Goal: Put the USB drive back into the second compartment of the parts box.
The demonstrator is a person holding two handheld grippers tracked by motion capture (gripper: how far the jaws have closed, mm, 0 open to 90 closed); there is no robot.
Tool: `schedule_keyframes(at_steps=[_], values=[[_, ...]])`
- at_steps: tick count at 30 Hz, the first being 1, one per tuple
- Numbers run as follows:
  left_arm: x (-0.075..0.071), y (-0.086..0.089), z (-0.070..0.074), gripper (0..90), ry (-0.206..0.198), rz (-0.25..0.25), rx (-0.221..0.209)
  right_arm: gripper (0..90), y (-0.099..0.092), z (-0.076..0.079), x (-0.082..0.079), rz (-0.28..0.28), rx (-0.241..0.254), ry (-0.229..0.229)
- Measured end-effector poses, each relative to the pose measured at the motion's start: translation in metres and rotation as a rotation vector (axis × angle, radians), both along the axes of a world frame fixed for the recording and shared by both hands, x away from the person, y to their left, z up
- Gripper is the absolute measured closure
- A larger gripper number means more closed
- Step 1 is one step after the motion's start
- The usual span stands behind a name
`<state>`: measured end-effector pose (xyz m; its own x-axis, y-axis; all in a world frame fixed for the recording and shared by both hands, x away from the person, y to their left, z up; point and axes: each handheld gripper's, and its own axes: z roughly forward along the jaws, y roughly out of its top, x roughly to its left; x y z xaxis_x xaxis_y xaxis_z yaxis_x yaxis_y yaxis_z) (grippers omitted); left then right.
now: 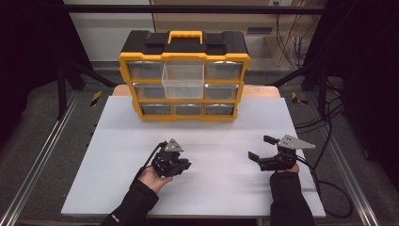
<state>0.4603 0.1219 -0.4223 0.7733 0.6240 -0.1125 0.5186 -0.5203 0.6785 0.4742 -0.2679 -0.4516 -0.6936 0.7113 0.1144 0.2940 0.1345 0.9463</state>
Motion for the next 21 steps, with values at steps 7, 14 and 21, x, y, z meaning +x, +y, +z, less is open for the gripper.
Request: schedule_keyframes(at_steps=[7,14,21], values=[[0.001,0.007,0.006,79.0,-0.012,0.014,-0.013,2.0,0.0,0.0,0.0,0.002,0.001,0.001],[0.002,0.016,0.014,79.0,-0.027,0.027,-0.026,1.9,0.0,0.0,0.0,0.0,-0.001,0.001],[0.003,0.025,0.02,79.0,-0.035,0.041,-0.04,1.9,0.0,0.0,0.0,0.0,-0.002,0.0]])
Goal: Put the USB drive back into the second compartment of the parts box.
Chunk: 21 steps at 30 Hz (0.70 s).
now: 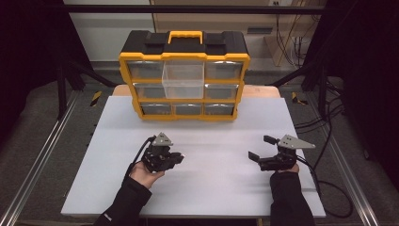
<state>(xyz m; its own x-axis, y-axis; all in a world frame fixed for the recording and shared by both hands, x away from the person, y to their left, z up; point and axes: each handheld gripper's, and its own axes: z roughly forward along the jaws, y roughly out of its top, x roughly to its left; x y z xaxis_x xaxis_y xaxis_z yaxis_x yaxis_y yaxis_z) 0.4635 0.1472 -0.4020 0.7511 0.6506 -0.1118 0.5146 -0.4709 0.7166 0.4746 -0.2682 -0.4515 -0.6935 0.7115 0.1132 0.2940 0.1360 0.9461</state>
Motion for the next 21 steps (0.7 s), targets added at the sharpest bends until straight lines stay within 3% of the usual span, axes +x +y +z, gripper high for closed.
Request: schedule_keyframes(at_steps=[21], values=[[0.001,0.029,0.028,79.0,-0.048,0.051,-0.042,2.0,0.0,0.001,0.0,0.004,0.002,-0.002]])
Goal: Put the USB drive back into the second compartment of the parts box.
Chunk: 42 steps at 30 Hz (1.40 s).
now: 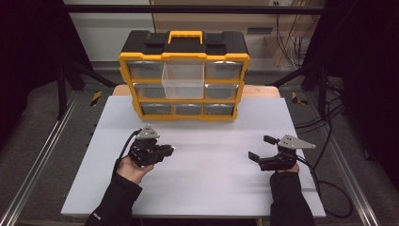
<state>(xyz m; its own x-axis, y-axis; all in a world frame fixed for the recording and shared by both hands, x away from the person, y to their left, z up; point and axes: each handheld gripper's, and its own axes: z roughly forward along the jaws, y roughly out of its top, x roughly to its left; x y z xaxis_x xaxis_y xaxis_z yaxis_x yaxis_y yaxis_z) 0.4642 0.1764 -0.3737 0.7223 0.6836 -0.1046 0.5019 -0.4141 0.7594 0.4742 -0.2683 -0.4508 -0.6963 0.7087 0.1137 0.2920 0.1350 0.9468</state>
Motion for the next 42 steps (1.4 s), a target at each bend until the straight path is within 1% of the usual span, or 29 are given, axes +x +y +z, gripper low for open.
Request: schedule_keyframes(at_steps=[10,17,21,27,30,33,36,42], values=[[-0.004,0.015,0.024,79.0,-0.039,0.02,-0.039,2.0,0.0,0.0,-0.001,-0.002,0.002,0.001],[-0.003,0.021,0.036,79.0,-0.058,0.022,-0.037,1.9,0.0,0.0,0.0,-0.001,0.001,0.001],[-0.001,0.023,0.043,79.0,-0.062,0.022,-0.04,2.0,0.0,0.0,0.0,-0.001,0.0,0.001],[0.001,0.027,0.057,79.0,-0.077,0.02,-0.038,2.0,0.0,0.0,0.0,-0.002,-0.001,0.001],[0.001,0.027,0.064,79.0,-0.086,0.018,-0.039,2.0,0.0,0.0,0.0,-0.002,0.0,0.001],[0.001,0.027,0.07,79.0,-0.094,0.017,-0.025,2.0,0.0,0.0,0.0,-0.002,0.001,0.001],[0.001,0.026,0.077,79.0,-0.104,0.014,-0.021,2.0,0.0,0.0,0.0,-0.002,-0.001,0.003],[0.001,0.026,0.091,79.0,-0.126,0.013,-0.023,2.0,0.0,0.0,0.0,-0.003,-0.001,0.003]])
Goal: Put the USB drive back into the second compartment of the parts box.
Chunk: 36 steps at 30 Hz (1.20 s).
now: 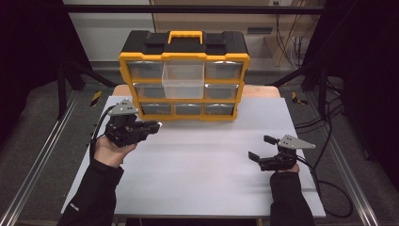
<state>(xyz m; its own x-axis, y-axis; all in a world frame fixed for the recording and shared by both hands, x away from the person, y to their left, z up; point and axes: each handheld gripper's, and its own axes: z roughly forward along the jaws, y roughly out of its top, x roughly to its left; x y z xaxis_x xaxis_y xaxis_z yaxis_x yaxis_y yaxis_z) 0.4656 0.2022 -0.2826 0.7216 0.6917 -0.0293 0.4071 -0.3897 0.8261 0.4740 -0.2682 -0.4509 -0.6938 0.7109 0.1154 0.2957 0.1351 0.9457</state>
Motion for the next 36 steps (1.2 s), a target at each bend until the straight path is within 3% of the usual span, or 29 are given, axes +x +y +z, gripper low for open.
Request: schedule_keyframes(at_steps=[25,36], values=[[0.007,-0.004,0.057,79.0,-0.048,-0.012,-0.023,2.0,0.0,0.0,0.0,0.002,0.0,-0.001],[0.013,-0.009,0.074,79.0,-0.058,-0.013,-0.021,2.0,0.0,0.0,0.0,0.002,0.0,-0.003]])
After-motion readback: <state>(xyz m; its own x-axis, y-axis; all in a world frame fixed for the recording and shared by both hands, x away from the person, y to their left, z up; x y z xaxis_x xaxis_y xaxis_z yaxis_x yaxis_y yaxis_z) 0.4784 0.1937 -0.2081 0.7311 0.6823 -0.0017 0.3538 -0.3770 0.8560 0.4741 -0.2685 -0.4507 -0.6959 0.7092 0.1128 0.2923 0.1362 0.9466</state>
